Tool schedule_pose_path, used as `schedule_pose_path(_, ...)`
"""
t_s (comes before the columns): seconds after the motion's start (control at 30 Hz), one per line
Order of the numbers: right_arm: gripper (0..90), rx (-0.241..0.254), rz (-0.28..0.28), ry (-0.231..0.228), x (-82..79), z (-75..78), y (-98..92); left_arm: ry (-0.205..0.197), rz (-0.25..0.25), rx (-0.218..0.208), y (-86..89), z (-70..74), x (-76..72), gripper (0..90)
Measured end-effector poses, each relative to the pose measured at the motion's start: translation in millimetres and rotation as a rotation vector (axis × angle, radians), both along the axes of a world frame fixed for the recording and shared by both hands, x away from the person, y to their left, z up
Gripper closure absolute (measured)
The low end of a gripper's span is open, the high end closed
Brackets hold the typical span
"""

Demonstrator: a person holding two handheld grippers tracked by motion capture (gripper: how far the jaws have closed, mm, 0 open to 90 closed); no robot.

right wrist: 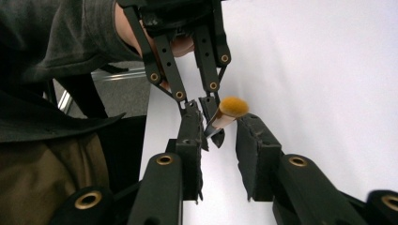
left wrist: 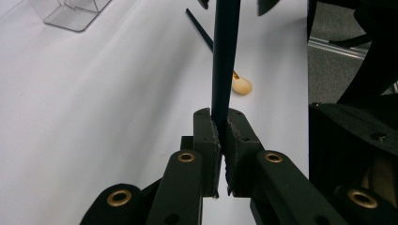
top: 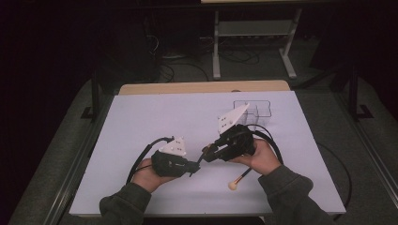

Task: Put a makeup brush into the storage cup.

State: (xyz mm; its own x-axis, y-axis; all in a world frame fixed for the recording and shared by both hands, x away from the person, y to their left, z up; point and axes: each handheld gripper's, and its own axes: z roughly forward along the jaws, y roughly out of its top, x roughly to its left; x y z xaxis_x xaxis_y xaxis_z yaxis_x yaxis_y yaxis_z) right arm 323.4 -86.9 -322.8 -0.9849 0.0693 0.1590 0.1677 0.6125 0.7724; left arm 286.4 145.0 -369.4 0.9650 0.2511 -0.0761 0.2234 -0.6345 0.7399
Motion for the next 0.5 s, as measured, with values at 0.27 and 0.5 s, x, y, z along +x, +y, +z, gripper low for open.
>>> schedule_pose_path(0.27, 72.2, 0.034, -0.013, 0.008, 2.2, -2.2, 0.5, 0.011, 0.030, -0.022, -1.4, 0.7, 2.1, 84.3)
schedule_pose_path(0.5, 78.9, 0.062, -0.025, 0.028, 4.6, -2.8, -0.2, 0.004, 0.030, -0.018, -1.1, 0.9, 3.1, 84.3)
